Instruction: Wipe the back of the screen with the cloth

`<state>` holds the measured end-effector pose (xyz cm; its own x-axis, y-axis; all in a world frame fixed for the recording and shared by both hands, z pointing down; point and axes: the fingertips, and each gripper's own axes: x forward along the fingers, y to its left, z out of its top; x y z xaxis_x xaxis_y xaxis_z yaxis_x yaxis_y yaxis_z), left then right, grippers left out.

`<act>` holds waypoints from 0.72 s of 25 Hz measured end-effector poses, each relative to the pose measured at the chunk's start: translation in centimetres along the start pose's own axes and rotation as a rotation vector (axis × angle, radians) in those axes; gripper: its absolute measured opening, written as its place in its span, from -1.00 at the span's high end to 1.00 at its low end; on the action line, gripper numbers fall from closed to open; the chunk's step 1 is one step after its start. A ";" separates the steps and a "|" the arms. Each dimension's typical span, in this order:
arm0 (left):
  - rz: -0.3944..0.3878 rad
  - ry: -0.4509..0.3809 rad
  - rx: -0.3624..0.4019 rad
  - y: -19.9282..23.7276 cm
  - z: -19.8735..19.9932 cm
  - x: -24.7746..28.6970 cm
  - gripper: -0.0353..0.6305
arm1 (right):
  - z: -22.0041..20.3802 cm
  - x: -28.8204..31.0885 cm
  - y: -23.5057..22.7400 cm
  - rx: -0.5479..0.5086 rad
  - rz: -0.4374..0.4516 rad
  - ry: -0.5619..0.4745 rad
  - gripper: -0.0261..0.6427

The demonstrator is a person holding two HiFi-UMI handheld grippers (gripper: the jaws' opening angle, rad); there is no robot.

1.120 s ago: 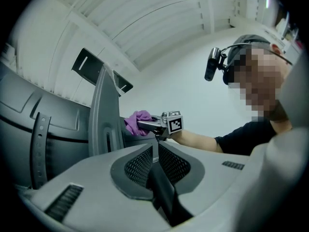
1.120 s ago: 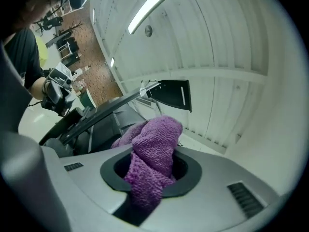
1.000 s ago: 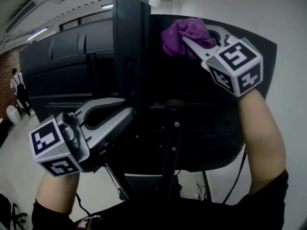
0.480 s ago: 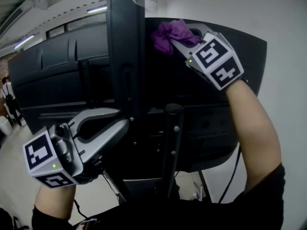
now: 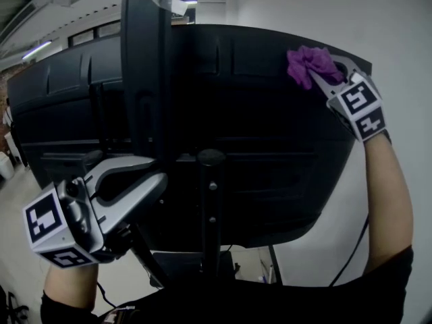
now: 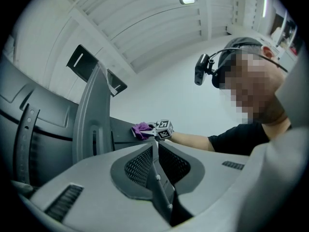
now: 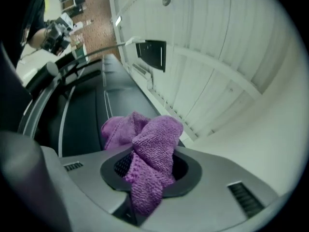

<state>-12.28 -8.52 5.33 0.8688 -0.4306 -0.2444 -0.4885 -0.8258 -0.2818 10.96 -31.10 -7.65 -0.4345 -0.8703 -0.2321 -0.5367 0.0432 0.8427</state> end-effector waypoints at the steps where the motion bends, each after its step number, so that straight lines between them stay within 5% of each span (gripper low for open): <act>1: 0.008 -0.002 0.002 -0.2 0.1 0.2 0.80 | -2.0 -0.5 -1.1 -0.012 -0.018 0.033 0.60; 6: 0.051 -0.024 0.076 -1.2 0.7 1.3 0.80 | -10.8 -3.5 -6.5 0.051 -0.100 0.156 0.60; 10: 0.052 -0.011 0.035 -2.4 0.2 2.0 0.80 | -15.0 -5.1 -9.3 0.063 -0.184 0.243 0.60; 16: 0.051 -0.003 0.032 -2.6 0.1 2.2 0.80 | -17.3 -6.3 -11.1 0.112 -0.282 0.349 0.60; 18: 0.051 0.008 0.033 -2.5 -0.1 1.8 0.80 | -15.0 -6.4 -10.1 0.143 -0.271 0.270 0.60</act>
<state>-9.46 -7.25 5.73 0.8432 -0.4751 -0.2515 -0.5346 -0.7903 -0.2992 30.02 -33.29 -7.39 -0.0682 -0.9562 -0.2845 -0.7091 -0.1542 0.6880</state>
